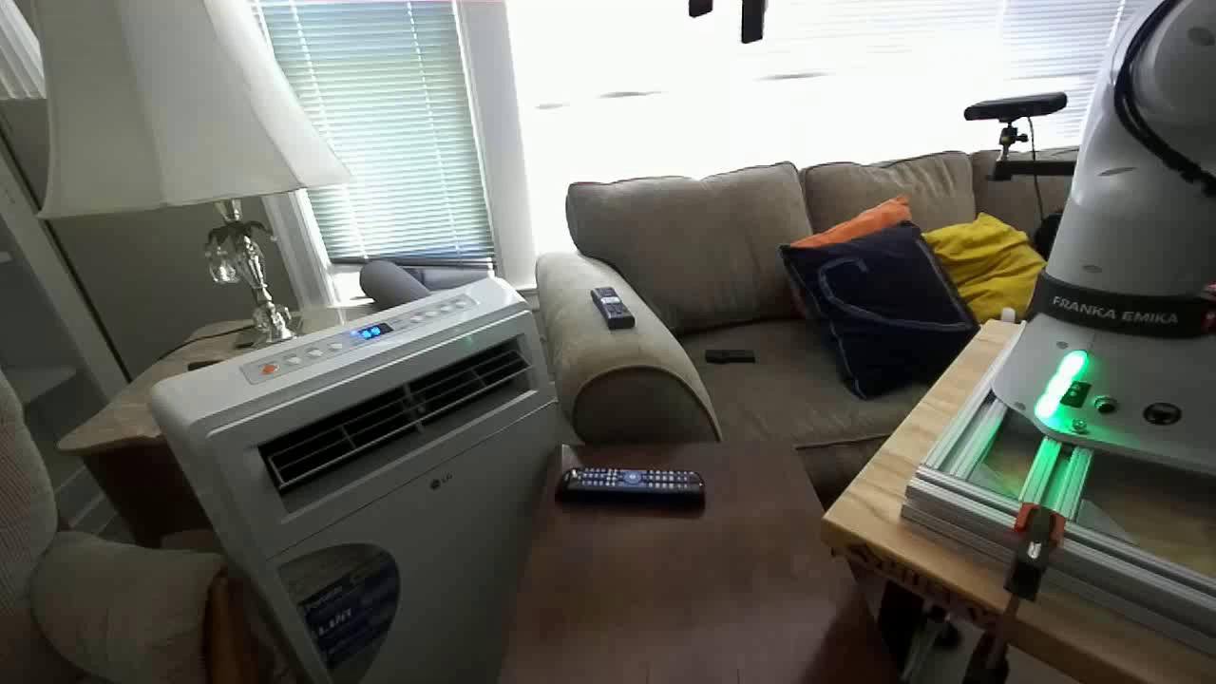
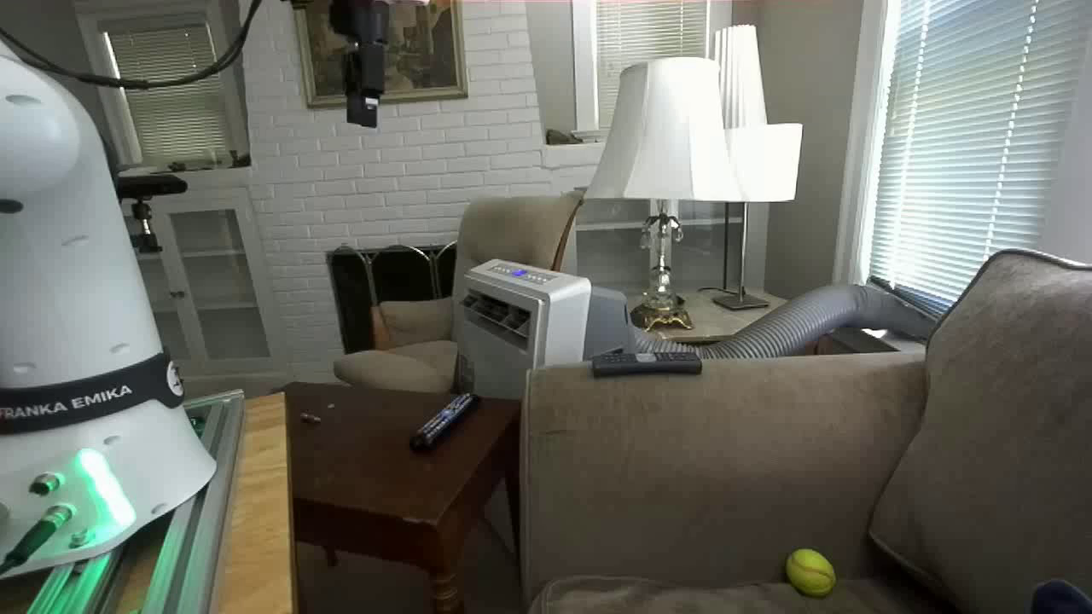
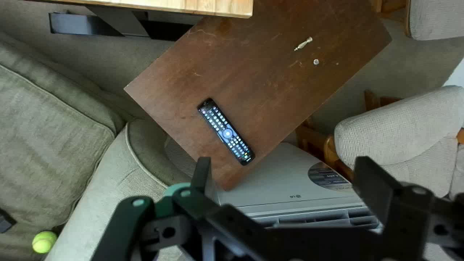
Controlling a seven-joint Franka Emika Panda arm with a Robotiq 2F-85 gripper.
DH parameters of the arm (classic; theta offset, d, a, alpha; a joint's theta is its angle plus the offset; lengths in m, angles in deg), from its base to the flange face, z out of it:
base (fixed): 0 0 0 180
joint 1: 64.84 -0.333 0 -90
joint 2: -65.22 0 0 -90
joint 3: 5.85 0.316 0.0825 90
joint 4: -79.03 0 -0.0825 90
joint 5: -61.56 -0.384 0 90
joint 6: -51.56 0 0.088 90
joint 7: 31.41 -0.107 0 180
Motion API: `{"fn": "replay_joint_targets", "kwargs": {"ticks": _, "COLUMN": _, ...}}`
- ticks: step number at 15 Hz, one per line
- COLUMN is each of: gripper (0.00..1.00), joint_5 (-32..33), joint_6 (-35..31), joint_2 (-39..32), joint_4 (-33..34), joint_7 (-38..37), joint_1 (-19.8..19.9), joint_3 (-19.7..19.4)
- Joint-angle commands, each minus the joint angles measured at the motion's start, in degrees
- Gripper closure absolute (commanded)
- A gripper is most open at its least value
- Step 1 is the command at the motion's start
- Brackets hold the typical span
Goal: Turn off the air conditioner.
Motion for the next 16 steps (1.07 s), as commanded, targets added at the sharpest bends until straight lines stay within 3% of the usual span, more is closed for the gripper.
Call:
{"fn": "replay_joint_targets", "kwargs": {"ticks": 1, "gripper": 0.00, "joint_5": -0.31, "joint_6": 0.27, "joint_2": 0.04, "joint_4": 0.16, "joint_7": 0.32, "joint_1": 0.83, "joint_3": 0.61}}
{"fn": "replay_joint_targets", "kwargs": {"ticks": 7, "gripper": 0.00, "joint_5": 1.17, "joint_6": -2.56, "joint_2": -2.34, "joint_4": 1.20, "joint_7": 0.79, "joint_1": 1.44, "joint_3": 1.31}}
{"fn": "replay_joint_targets", "kwargs": {"ticks": 12, "gripper": 0.00, "joint_5": 5.20, "joint_6": -16.46, "joint_2": -13.38, "joint_4": 6.74, "joint_7": 9.81, "joint_1": 1.10, "joint_3": 1.49}}
{"fn": "replay_joint_targets", "kwargs": {"ticks": 16, "gripper": 0.00, "joint_5": 9.37, "joint_6": -28.50, "joint_2": -27.17, "joint_4": 15.61, "joint_7": 18.26, "joint_1": -0.39, "joint_3": 1.99}}
